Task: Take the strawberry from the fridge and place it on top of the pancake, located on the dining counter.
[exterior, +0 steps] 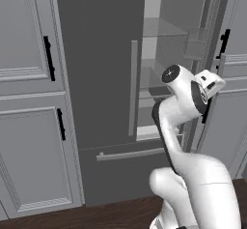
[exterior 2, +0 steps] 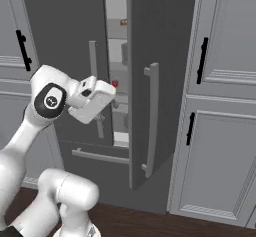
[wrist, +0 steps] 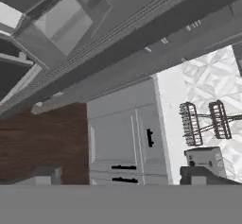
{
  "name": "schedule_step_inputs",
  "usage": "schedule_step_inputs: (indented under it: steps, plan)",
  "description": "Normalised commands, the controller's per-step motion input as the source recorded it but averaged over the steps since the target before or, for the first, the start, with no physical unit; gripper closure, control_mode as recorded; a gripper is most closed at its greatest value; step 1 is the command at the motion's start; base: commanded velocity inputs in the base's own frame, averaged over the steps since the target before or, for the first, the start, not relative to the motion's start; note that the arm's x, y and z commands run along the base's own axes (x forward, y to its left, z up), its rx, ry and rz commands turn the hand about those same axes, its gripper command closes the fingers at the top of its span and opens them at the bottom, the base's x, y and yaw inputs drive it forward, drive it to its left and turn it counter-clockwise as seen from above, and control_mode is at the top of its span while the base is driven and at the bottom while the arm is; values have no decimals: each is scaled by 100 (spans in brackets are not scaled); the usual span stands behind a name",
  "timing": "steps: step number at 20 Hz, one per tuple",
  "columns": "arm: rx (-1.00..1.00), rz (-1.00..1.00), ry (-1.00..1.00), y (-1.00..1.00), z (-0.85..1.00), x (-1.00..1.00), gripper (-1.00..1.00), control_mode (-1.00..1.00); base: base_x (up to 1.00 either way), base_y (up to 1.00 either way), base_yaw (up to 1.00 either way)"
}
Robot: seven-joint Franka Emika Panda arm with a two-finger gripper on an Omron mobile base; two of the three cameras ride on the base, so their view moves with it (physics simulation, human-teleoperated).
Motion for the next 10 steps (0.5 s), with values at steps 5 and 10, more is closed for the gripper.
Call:
schedule_step_inputs:
  steps: [5,10]
  plan:
    - [-61,18,77,25,-29,93,-100,-100,0,0,0]
    - [-14,7,58,-36,-15,65,-100,-100,0,0,0]
